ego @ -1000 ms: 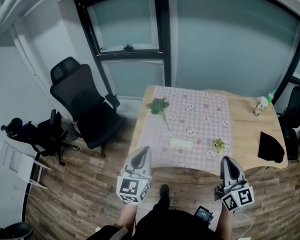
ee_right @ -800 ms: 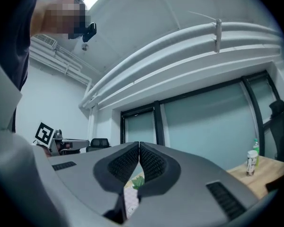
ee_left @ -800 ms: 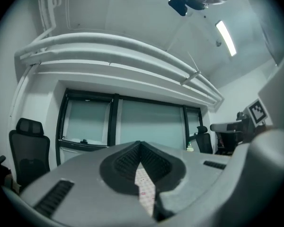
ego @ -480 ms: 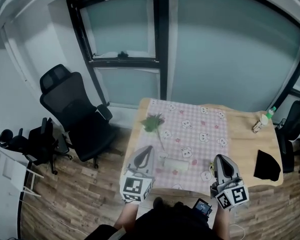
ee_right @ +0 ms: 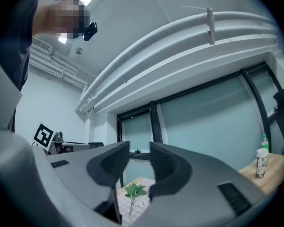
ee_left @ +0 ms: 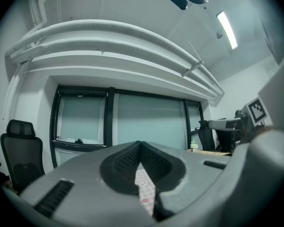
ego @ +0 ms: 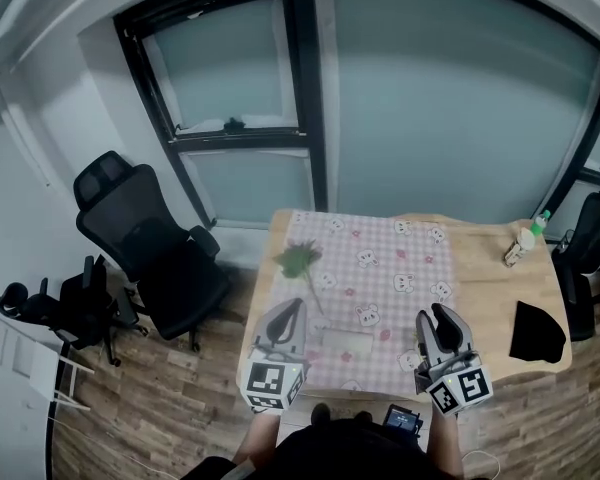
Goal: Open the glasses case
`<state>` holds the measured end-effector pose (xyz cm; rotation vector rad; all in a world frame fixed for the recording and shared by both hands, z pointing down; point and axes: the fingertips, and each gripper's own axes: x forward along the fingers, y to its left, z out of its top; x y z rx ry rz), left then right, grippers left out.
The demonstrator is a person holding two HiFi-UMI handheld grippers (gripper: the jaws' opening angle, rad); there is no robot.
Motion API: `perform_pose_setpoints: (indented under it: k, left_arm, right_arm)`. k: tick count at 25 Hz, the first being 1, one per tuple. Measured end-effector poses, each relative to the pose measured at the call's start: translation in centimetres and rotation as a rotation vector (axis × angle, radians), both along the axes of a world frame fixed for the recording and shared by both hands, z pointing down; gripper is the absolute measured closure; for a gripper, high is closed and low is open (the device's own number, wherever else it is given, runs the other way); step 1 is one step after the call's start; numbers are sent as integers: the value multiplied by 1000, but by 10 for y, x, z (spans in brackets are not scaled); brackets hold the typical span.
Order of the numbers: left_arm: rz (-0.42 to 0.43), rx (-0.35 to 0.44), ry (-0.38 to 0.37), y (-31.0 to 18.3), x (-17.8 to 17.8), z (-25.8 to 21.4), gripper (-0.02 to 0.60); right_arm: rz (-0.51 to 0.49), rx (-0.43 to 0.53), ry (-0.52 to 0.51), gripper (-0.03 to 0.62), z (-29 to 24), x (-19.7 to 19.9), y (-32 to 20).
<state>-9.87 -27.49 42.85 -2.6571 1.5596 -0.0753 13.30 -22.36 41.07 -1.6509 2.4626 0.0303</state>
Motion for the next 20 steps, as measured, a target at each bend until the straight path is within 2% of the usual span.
perform_pose_setpoints:
  k: [1,8,11,13,18,20]
  left_arm:
    - [-2,1,-2,-2,-1,1,583]
    - [-45,6,-35,-13,-22,4,583]
    - [-67,0,-36,-17,-31,5,583]
    - [-76,-3,-43,-19,-36,6,583]
    - [-102,-17,-90,-14,-54,15,583]
    - [-131,-35,-95,-12,-71,19,583]
  right_arm:
    - [11,-7,12,426,3,1,-4]
    - [58,-59,56,425,20,1,-18]
    - [67,-69,139,426,30,0,-26]
    - [71,-93,263,425,50,-6,-36]
    - [79,-134,662,436,131,-32,-66]
    - [26,-161,844,434,181,-47,-76]
